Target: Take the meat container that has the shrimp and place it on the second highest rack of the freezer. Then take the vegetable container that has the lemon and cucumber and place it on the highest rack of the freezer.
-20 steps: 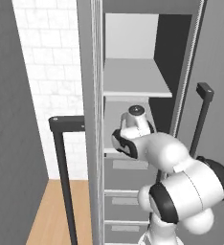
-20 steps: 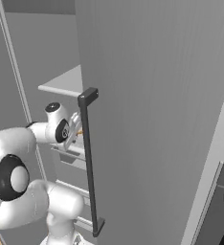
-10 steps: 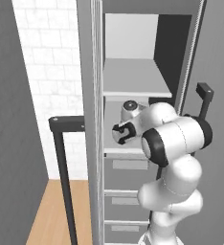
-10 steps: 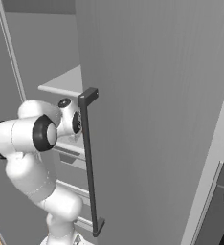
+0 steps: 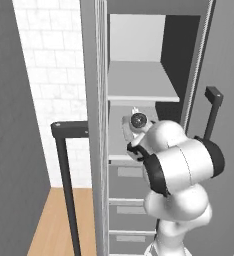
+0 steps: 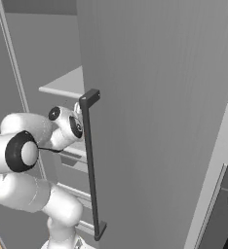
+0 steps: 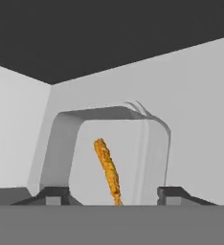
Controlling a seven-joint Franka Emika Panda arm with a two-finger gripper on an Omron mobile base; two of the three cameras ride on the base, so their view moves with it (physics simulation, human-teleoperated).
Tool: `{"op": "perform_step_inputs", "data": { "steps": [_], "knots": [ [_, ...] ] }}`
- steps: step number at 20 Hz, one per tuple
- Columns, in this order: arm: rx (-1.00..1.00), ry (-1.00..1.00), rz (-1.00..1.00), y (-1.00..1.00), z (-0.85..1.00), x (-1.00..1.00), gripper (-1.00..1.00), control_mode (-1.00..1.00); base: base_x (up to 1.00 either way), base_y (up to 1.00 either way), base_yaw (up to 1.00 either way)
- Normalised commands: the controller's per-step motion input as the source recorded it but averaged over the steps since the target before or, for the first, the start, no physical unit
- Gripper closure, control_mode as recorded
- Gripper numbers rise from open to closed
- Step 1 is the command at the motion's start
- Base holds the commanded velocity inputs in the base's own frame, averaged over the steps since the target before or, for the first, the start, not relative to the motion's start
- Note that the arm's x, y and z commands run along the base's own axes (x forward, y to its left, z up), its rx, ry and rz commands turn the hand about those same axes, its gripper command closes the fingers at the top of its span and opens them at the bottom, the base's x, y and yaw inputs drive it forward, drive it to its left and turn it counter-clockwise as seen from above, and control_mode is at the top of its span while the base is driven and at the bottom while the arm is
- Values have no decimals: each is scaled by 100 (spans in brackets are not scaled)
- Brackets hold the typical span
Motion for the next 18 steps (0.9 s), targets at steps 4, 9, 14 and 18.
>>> {"op": "perform_step_inputs", "data": {
  "steps": [4, 9, 14, 18],
  "knots": [
    [-2, -33, -6, 3, 3, -30, -100, -100, 0, 0, 0],
    [0, -27, -4, 43, 43, -98, -100, -100, 0, 0, 0],
    [13, 7, -1, 3, 68, -73, -100, -100, 0, 0, 0],
    [24, 39, 0, -29, 94, -37, -100, -100, 0, 0, 0]
  ]
}}
